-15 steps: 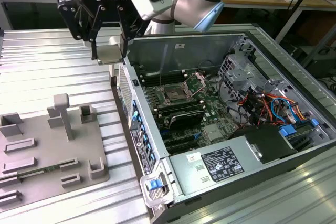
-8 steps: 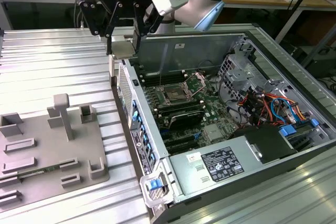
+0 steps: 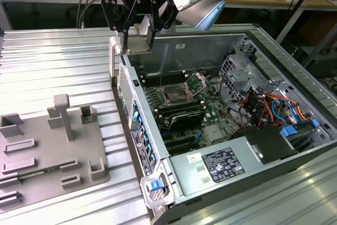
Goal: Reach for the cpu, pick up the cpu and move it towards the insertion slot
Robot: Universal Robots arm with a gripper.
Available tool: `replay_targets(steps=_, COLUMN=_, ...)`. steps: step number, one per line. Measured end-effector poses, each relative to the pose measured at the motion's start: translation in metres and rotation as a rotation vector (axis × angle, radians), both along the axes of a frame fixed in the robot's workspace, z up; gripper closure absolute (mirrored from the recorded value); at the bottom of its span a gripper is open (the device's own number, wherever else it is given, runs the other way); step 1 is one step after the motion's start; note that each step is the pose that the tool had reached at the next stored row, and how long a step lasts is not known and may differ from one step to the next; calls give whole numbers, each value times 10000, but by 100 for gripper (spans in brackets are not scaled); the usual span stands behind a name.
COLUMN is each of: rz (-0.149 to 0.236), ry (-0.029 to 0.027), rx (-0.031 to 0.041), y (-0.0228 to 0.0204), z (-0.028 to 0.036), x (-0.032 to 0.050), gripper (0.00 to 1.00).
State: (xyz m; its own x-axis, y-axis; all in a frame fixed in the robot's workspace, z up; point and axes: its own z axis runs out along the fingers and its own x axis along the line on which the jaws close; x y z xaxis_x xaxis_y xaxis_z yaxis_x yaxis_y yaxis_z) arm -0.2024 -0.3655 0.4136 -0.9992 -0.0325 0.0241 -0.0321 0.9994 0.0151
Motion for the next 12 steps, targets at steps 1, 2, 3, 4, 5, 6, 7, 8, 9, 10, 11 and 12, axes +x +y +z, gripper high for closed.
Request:
replay_targets(steps=1, rz=0, ry=1, rx=-1, y=9, z=0, x=25, gripper=45)
replay_targets(steps=2, rz=1, ry=0, rx=-1, y=19, z=0, x=52, gripper=45)
replay_targets(steps=3, rz=-1, ry=0, rx=-2, y=30, z=-1, x=80, gripper=45)
replay_targets(steps=4, rz=0, ry=0, rx=-2, y=39, z=-1, x=105, gripper=45)
replay_targets(steps=5, rz=1, ry=-1, rx=-2, y=50, z=-1, x=138, gripper=45)
replay_targets(steps=6, rz=1, ry=0, rx=-3, y=57, z=-1, x=162, gripper=45)
replay_targets(steps=7, rz=1, ry=-1, rx=-4, y=75, z=-2, x=206, gripper=45)
replay_targets(steps=8, rz=1, ry=0, rx=-7, y=97, z=-2, x=251, gripper=45)
replay_targets(steps=9, rz=0, ry=-1, rx=-6, y=109, z=-3, x=281, gripper=45)
replay_targets(steps=10, rz=0, ry=-1, rx=-6, y=121, z=-3, x=317, gripper=45)
replay_targets(steps=11, rz=0, ry=0, rx=-6, y=130, z=-4, x=358, gripper=45)
replay_targets(steps=12, rz=1, ry=1, rx=-6, y=141, z=-6, x=398, gripper=45)
